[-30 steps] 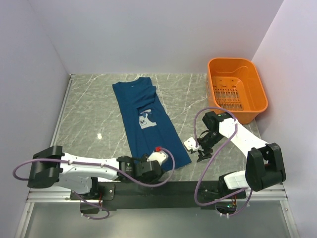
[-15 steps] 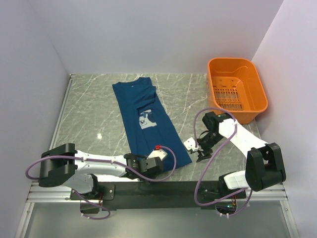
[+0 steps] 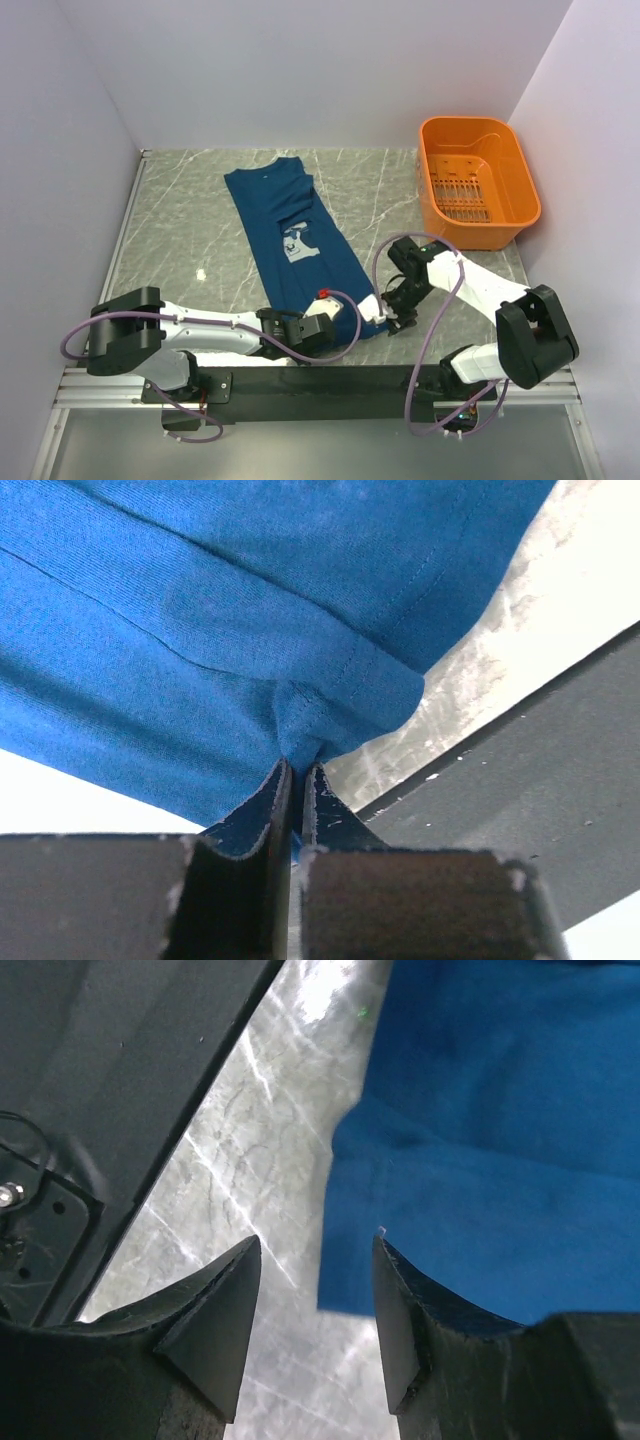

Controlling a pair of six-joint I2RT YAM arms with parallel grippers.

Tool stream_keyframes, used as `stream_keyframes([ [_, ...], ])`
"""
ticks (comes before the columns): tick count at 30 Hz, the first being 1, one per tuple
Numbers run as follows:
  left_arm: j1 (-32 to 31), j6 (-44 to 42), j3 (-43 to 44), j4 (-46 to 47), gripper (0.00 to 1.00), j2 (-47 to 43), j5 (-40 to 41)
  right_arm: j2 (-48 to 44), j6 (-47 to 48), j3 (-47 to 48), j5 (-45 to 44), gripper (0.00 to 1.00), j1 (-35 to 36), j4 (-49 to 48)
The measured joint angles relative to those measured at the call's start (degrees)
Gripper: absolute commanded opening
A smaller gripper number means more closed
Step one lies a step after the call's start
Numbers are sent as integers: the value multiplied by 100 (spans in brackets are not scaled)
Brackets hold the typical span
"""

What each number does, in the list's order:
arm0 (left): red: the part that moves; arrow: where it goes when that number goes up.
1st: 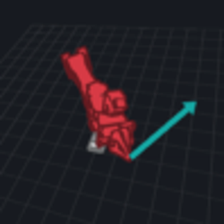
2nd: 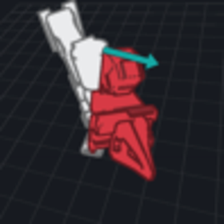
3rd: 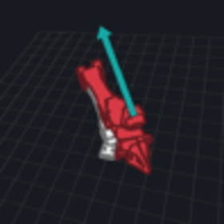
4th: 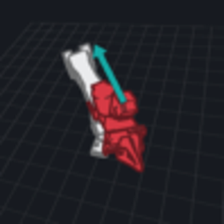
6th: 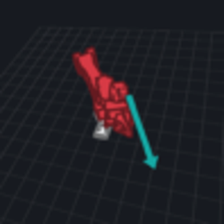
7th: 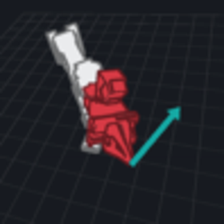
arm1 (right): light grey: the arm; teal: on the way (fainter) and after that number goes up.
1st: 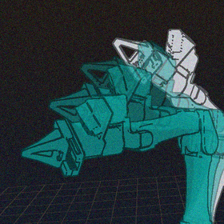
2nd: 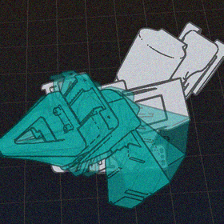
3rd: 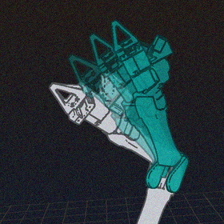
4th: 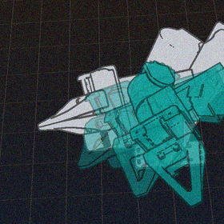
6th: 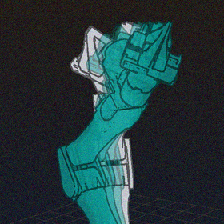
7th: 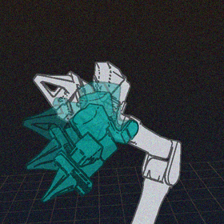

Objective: Fold and stack the t-shirts
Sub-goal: Fold the tshirt

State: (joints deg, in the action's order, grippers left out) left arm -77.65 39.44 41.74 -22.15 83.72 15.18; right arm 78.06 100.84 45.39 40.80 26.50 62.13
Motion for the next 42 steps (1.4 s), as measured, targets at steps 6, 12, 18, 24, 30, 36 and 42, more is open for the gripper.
stream_keyframes([
  [6, 0, 24, -103, 153, 1, -111, -240, -151, -413, -629, -446, 55, 350, -789],
  [12, 0, 28, -308, 330, 1, -304, -490, -188, -839, -817, -811, 56, 374, -1567],
  [18, 0, 31, -358, 426, 1, -332, -612, -205, -1060, -935, -984, 50, 455, -1939],
  [24, 13, 57, -466, 621, 1, -391, -710, -350, -1305, -1049, -1058, 43, 586, -2100],
  [30, 59, 85, -595, 750, 1, -507, -809, -446, -1532, -1174, -1067, 3, 669, -2350],
  [36, 98, 92, -785, 743, 1, -761, -920, -455, -1700, -1150, -901, 0, 584, -2321],
  [42, 289, 9, -824, 634, 1, -1141, -1147, -463, -1602, -555, -354, 0, 203, -1484],
])
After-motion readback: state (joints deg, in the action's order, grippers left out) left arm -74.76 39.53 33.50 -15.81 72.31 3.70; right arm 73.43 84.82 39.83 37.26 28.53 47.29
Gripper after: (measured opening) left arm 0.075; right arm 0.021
